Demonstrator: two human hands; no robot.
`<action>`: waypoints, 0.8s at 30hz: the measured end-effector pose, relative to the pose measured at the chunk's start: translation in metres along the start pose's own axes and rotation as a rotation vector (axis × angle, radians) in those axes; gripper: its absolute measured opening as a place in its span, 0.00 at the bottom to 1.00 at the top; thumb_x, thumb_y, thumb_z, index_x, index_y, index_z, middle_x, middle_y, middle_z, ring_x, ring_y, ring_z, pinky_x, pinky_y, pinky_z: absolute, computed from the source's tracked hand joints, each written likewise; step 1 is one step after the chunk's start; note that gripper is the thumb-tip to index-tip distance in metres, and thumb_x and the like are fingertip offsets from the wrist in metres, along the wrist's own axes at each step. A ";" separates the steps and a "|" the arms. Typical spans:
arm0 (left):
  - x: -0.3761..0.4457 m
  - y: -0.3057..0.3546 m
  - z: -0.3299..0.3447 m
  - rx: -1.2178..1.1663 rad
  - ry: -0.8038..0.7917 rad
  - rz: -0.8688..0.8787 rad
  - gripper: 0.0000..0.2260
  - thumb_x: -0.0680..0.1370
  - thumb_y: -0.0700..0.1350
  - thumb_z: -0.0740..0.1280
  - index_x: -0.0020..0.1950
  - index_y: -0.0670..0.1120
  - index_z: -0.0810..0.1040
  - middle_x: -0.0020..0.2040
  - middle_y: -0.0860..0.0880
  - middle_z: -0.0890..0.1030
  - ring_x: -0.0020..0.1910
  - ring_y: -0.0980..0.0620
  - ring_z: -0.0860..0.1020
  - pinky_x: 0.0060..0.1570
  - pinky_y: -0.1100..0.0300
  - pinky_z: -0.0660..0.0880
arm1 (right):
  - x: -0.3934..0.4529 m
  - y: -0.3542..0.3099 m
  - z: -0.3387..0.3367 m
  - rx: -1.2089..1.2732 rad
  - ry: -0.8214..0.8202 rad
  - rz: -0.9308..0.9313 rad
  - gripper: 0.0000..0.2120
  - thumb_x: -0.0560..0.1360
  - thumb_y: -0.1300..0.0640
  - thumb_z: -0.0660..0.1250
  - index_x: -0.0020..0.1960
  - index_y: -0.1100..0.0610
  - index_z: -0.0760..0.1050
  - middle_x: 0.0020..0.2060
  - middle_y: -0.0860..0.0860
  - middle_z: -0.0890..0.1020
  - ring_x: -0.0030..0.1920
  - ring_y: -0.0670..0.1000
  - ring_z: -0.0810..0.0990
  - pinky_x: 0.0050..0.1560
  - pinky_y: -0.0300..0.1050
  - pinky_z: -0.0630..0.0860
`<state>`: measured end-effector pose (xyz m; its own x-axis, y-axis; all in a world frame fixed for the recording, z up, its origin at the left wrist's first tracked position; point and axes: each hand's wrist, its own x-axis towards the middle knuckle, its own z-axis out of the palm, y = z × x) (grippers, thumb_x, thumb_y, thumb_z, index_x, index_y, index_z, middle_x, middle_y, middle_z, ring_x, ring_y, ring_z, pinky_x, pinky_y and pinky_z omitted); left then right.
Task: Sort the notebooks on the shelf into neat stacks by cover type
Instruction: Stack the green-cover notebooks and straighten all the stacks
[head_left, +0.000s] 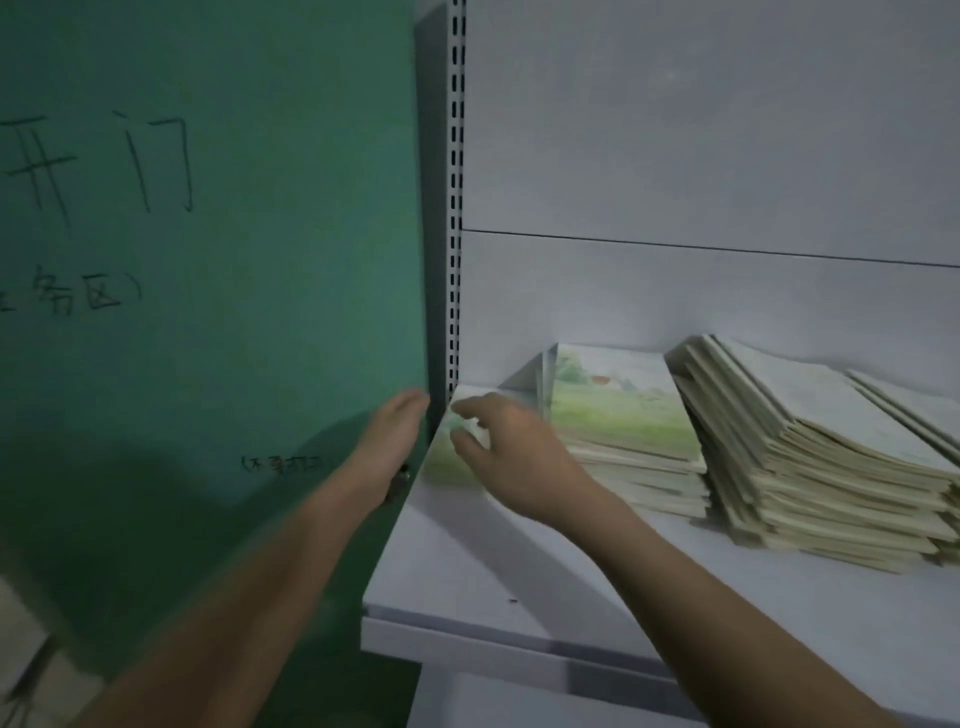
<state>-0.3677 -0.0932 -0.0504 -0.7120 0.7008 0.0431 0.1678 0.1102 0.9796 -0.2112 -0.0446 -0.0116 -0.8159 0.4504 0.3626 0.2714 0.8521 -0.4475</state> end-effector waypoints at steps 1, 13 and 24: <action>0.002 -0.012 -0.013 -0.004 0.007 -0.025 0.19 0.84 0.48 0.57 0.74 0.46 0.68 0.71 0.54 0.69 0.70 0.53 0.67 0.71 0.55 0.61 | 0.003 0.000 0.019 -0.024 -0.047 0.020 0.18 0.81 0.52 0.60 0.68 0.58 0.72 0.63 0.56 0.76 0.63 0.56 0.73 0.62 0.49 0.69; 0.009 -0.057 -0.040 -0.221 -0.225 -0.156 0.13 0.84 0.46 0.58 0.68 0.48 0.72 0.61 0.51 0.77 0.61 0.52 0.74 0.59 0.57 0.71 | 0.018 0.043 0.081 -0.264 -0.135 0.267 0.34 0.76 0.31 0.54 0.76 0.47 0.60 0.78 0.47 0.56 0.78 0.54 0.53 0.75 0.54 0.53; 0.035 -0.037 -0.065 -0.639 -0.474 -0.421 0.15 0.79 0.53 0.64 0.56 0.44 0.81 0.46 0.44 0.83 0.38 0.48 0.82 0.33 0.59 0.77 | 0.028 -0.030 0.103 0.058 -0.088 0.222 0.24 0.82 0.42 0.52 0.76 0.47 0.62 0.75 0.49 0.65 0.74 0.51 0.63 0.73 0.47 0.58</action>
<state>-0.4433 -0.1190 -0.0721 -0.2489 0.9237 -0.2911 -0.5557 0.1100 0.8241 -0.2948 -0.0848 -0.0721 -0.7816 0.5976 0.1790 0.4212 0.7171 -0.5553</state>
